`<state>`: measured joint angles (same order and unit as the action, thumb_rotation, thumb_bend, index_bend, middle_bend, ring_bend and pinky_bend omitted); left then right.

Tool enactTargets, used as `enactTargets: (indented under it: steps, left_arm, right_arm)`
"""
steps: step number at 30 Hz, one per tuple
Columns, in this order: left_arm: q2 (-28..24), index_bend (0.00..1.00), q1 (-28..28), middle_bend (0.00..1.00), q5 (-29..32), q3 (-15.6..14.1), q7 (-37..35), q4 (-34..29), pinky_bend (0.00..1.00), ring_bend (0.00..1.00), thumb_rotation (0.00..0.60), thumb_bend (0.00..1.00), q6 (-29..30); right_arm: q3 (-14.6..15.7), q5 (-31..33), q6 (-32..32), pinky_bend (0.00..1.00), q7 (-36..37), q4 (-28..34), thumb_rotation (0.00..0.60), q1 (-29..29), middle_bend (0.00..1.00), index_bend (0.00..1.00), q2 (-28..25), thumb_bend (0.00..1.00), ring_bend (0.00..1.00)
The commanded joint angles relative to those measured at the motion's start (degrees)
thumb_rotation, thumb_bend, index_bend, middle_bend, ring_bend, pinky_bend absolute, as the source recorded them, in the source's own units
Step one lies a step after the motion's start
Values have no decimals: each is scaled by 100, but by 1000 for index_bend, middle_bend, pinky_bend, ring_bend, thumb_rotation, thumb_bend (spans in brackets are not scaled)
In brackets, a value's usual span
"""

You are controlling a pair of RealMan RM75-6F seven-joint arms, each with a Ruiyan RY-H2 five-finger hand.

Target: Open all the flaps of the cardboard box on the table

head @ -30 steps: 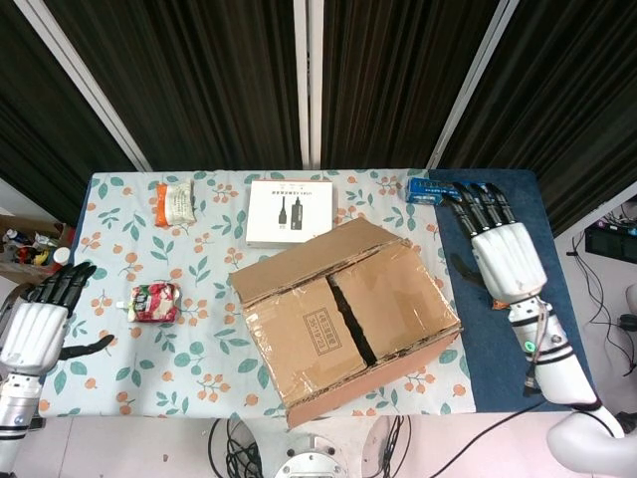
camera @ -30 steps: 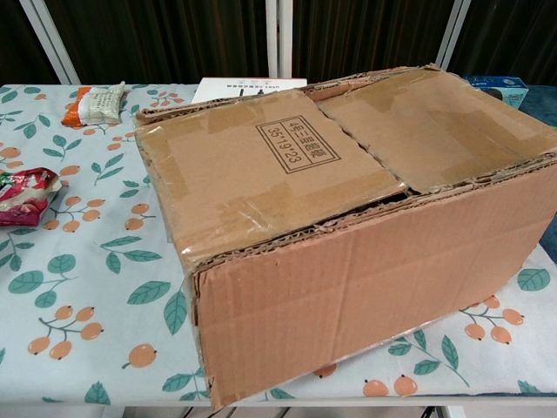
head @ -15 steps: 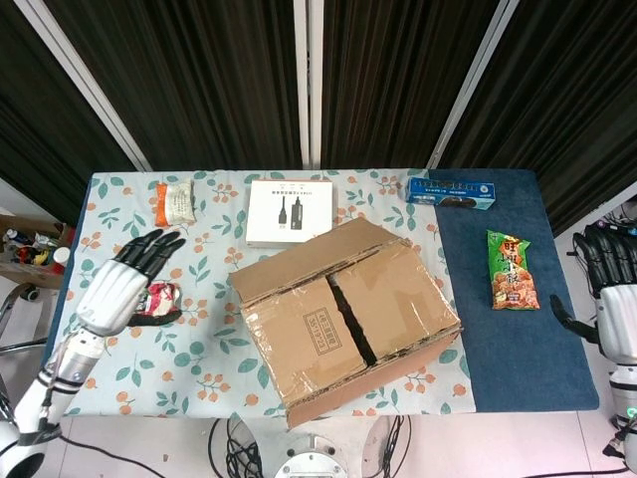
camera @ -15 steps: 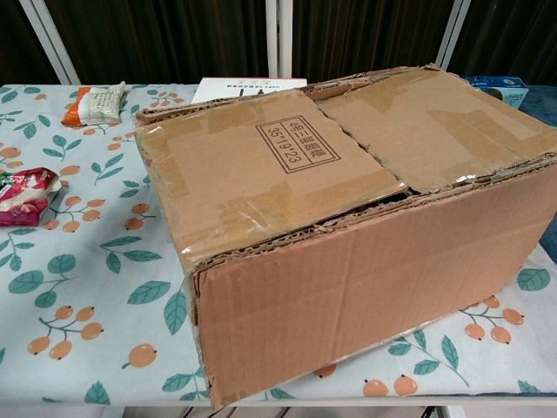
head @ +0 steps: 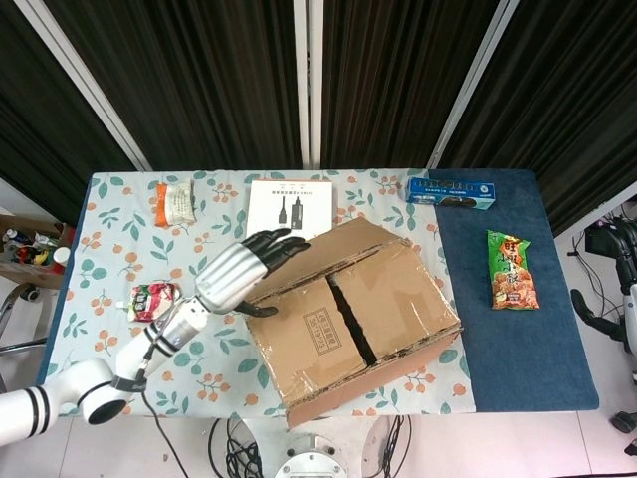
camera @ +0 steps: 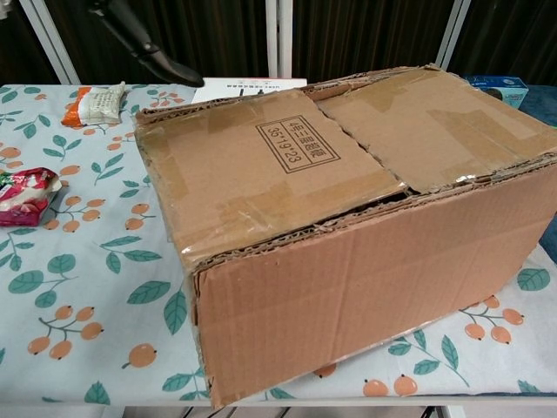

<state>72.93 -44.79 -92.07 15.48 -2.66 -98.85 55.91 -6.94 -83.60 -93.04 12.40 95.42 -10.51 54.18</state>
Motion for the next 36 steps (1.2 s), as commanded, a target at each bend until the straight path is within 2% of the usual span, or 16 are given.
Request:
enactTargets:
  steps: [1, 4, 7, 13, 24, 27, 31, 36]
  left_arm:
    - [154, 107, -476, 138, -41, 112, 1, 27, 184, 68, 550, 64, -421]
    - [211, 135, -771, 149, -7, 86, -59, -50, 184, 68, 458, 47, -746]
    - [285, 162, -994, 168, 75, 18, -139, -95, 183, 69, 397, 11, -1026]
    - [590, 209, -1260, 198, 186, -73, -317, 67, 179, 68, 268, 0, -1149]
    - [899, 262, -1621, 230, 224, -295, -562, 410, 176, 68, 225, 0, -1333]
    - [906, 287, -1693, 245, 211, -376, -552, 453, 175, 68, 188, 0, -1402]
    - [871, 365, -1769, 305, 150, -466, -412, 507, 170, 68, 104, 0, -1434]
    - [764, 445, -1821, 367, 239, -521, -388, 446, 167, 68, 84, 0, -1495]
  right_arm:
    - [-41, 5, 43, 0, 64, -28, 600, 12, 0, 0, -18, 224, 0]
    - [-95, 11, 69, 0, 137, -49, 600, 23, 0, 0, -40, 222, 0]
    - [-132, -35, 51, 0, 225, -67, 600, 48, 0, 0, -56, 216, 0]
    - [-180, -54, 59, 0, 375, -140, 600, 102, 0, 0, -32, 213, 0]
    - [-244, -94, 122, 0, 680, -333, 600, 158, 0, 0, 17, 213, 0]
    - [-271, -93, 130, 0, 738, -371, 600, 166, 0, 0, 29, 214, 0]
    - [-290, -113, 131, 0, 780, -392, 600, 185, 0, 0, 18, 214, 0]
    - [-321, -120, 132, 0, 768, -378, 600, 202, 0, 0, 3, 214, 0]
